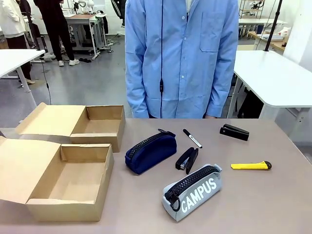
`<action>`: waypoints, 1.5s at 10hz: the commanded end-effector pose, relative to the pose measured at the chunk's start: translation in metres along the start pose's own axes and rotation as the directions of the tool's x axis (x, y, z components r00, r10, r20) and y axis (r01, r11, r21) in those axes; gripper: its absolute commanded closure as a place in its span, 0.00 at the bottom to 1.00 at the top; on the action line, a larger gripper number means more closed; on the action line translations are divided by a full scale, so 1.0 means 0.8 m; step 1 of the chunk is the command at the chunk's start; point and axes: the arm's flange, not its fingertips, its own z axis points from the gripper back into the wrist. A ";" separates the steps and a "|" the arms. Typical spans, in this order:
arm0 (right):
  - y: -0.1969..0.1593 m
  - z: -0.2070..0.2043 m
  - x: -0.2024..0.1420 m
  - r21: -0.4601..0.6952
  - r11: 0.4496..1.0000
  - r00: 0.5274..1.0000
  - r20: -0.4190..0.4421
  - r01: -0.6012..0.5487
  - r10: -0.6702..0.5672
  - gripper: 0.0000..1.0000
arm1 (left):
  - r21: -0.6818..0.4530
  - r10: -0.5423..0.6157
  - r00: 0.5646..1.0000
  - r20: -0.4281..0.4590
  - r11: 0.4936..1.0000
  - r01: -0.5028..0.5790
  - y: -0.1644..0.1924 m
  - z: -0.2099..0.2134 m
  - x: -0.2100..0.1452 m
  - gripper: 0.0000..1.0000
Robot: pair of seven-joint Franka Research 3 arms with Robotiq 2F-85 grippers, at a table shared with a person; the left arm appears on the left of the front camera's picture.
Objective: Place items inside the box.
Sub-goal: Pick up a Pencil pouch or Stapler and place it inside the Mailer Box closest to the robot.
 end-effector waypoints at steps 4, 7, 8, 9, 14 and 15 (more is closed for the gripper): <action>0.032 -0.010 -0.004 -0.004 0.997 0.996 -0.039 -0.077 0.077 0.00 | 0.020 -0.063 0.995 -0.074 0.998 0.065 -0.019 -0.009 0.004 0.00; 0.034 -0.013 -0.004 -0.029 0.998 0.997 -0.052 -0.051 0.050 0.00 | 0.020 -0.063 0.995 -0.074 0.998 0.065 -0.019 -0.009 0.004 0.00; 0.073 -0.043 -0.023 0.048 0.953 0.938 -0.166 -0.301 0.304 0.00 | 0.020 -0.063 0.995 -0.074 0.998 0.065 -0.019 -0.009 0.004 0.00; 0.112 -0.077 -0.045 0.141 0.836 0.767 -0.340 -0.530 0.544 0.00 | 0.020 -0.063 0.995 -0.074 0.998 0.065 -0.019 -0.009 0.004 0.00; 0.149 -0.036 -0.094 0.093 0.683 0.645 -0.258 -0.725 0.720 0.00 | 0.020 -0.063 0.995 -0.074 0.998 0.065 -0.019 -0.009 0.004 0.00; 0.104 0.030 -0.070 -0.003 0.798 0.790 -0.139 -0.603 0.597 0.00 | 0.020 -0.063 0.995 -0.074 0.998 0.065 -0.019 -0.009 0.004 0.00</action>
